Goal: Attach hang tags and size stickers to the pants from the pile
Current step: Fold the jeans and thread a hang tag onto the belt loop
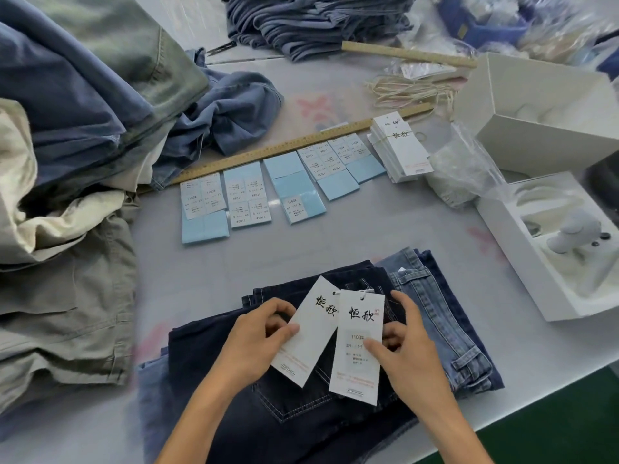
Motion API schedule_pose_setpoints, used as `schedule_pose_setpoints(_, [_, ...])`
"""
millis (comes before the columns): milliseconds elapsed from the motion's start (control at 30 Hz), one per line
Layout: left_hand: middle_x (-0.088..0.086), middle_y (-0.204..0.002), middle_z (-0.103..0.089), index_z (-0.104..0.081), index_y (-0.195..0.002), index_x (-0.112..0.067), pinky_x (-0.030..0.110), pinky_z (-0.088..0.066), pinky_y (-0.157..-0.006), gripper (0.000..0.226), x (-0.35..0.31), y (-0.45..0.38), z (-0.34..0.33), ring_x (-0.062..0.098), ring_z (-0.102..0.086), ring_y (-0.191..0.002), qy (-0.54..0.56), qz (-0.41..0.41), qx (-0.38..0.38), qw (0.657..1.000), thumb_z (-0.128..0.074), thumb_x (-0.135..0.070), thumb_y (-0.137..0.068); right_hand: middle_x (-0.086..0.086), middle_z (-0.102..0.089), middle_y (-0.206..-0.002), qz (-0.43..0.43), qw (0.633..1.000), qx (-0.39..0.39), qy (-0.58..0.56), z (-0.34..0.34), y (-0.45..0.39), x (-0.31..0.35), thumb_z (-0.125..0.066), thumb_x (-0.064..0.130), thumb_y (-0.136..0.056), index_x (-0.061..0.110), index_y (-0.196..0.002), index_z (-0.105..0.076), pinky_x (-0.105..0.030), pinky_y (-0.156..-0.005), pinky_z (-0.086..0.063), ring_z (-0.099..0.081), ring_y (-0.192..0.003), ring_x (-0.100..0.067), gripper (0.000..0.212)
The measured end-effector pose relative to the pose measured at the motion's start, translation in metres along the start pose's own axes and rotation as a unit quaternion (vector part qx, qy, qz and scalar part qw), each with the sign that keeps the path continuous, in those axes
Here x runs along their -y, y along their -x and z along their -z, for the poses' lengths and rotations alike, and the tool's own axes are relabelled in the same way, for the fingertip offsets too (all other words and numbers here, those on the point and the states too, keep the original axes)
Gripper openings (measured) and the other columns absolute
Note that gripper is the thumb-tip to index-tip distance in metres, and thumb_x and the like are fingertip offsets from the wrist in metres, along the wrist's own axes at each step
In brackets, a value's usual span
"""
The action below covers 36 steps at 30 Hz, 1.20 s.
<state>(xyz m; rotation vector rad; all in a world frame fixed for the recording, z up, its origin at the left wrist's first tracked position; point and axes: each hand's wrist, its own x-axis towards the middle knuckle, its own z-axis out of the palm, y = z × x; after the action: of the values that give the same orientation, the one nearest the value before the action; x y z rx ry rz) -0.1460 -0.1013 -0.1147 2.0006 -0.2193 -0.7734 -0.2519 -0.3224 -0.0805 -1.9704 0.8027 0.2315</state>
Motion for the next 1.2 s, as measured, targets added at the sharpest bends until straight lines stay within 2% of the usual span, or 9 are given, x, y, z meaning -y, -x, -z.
schedule_pose_setpoints(67, [-0.009,-0.082,-0.076,-0.063,-0.099,-0.037,0.020,-0.053,-0.062,0.012,0.003,0.000,-0.002,0.008,-0.071,-0.077,0.012,0.001,0.004,1.000,-0.066,-0.025,-0.099,0.014,-0.075,-0.091,-0.010,0.999,0.005,-0.051,0.004,0.001,-0.001,-0.076,0.011,-0.089,0.037,-0.154,-0.025,-0.018,-0.068,-0.055,-0.069,-0.084,-0.002,0.086])
schedule_pose_setpoints(167, [-0.006,-0.083,-0.076,-0.062,-0.097,-0.045,0.019,-0.051,-0.062,0.023,0.005,0.001,-0.003,0.008,-0.070,-0.077,0.031,-0.001,0.006,0.999,-0.065,-0.023,-0.100,0.009,-0.077,-0.092,-0.035,0.994,0.019,-0.105,0.009,0.003,-0.003,-0.072,0.012,-0.092,0.035,-0.148,-0.036,-0.023,-0.069,-0.056,-0.072,-0.087,-0.006,0.070])
schedule_pose_setpoints(233, [-0.004,-0.086,-0.076,-0.063,-0.097,-0.046,0.024,-0.055,-0.066,0.026,0.006,0.001,-0.003,0.011,-0.072,-0.080,0.047,0.000,0.010,0.999,-0.065,-0.021,-0.100,0.007,-0.078,-0.092,-0.048,0.990,0.020,-0.131,0.011,0.004,-0.004,-0.069,0.010,-0.095,0.032,-0.142,-0.044,-0.020,-0.065,-0.056,-0.073,-0.088,-0.007,0.058])
schedule_pose_setpoints(300, [-0.002,-0.089,-0.076,-0.064,-0.098,-0.045,0.030,-0.057,-0.070,0.028,0.007,0.000,-0.003,0.015,-0.073,-0.084,0.061,0.002,0.021,0.998,-0.064,-0.017,-0.100,0.006,-0.079,-0.093,-0.053,0.989,0.017,-0.140,0.012,0.004,-0.003,-0.067,0.009,-0.096,0.031,-0.136,-0.050,-0.021,-0.065,-0.056,-0.074,-0.089,-0.008,0.049])
schedule_pose_setpoints(467, [-0.001,-0.093,-0.077,-0.064,-0.099,-0.045,0.029,-0.058,-0.071,0.030,0.008,0.001,-0.005,0.015,-0.074,-0.087,0.084,0.000,0.032,0.996,-0.064,-0.015,-0.100,0.007,-0.079,-0.092,-0.048,0.989,0.025,-0.137,0.012,0.005,0.000,-0.065,0.008,-0.097,0.033,-0.124,-0.056,-0.021,-0.066,-0.059,-0.075,-0.088,-0.008,0.037])
schedule_pose_setpoints(633, [0.001,-0.094,-0.076,-0.065,-0.099,-0.045,0.031,-0.056,-0.072,0.030,0.012,0.000,-0.005,0.019,-0.073,-0.085,0.092,0.004,0.011,0.996,-0.061,-0.015,-0.101,0.001,-0.079,-0.092,-0.068,0.981,0.022,-0.178,0.016,0.007,-0.002,-0.060,0.012,-0.101,0.029,-0.117,-0.064,-0.033,-0.074,-0.059,-0.076,-0.086,-0.014,0.024])
schedule_pose_setpoints(767, [-0.004,-0.097,-0.076,-0.063,-0.099,-0.042,0.025,-0.053,-0.070,0.028,0.013,0.003,-0.005,0.015,-0.072,-0.084,0.086,0.002,0.004,0.996,-0.057,-0.015,-0.102,-0.003,-0.079,-0.095,-0.091,0.970,0.006,-0.227,0.025,0.008,-0.004,-0.061,0.012,-0.100,0.026,-0.111,-0.072,-0.036,-0.066,-0.059,-0.077,-0.085,-0.023,0.020])
schedule_pose_setpoints(1033, [-0.008,-0.091,-0.075,-0.062,-0.100,-0.038,0.020,-0.050,-0.062,0.026,0.015,0.005,0.000,0.009,-0.068,-0.075,0.052,0.002,-0.019,0.998,-0.054,-0.013,-0.101,-0.002,-0.078,-0.089,-0.062,0.982,-0.007,-0.180,0.033,0.009,-0.006,-0.064,0.015,-0.099,0.032,-0.104,-0.074,-0.045,-0.069,-0.060,-0.076,-0.078,-0.023,0.021])
schedule_pose_setpoints(1200, [-0.003,-0.089,-0.074,-0.063,-0.103,-0.037,0.029,-0.051,-0.067,0.025,0.019,0.011,0.002,0.019,-0.067,-0.076,0.038,-0.002,-0.004,0.999,-0.056,-0.013,-0.098,-0.004,-0.078,-0.088,-0.060,0.982,0.011,-0.176,0.030,0.012,-0.006,-0.063,0.015,-0.099,0.031,-0.109,-0.073,-0.039,-0.065,-0.059,-0.077,-0.079,-0.023,0.021])
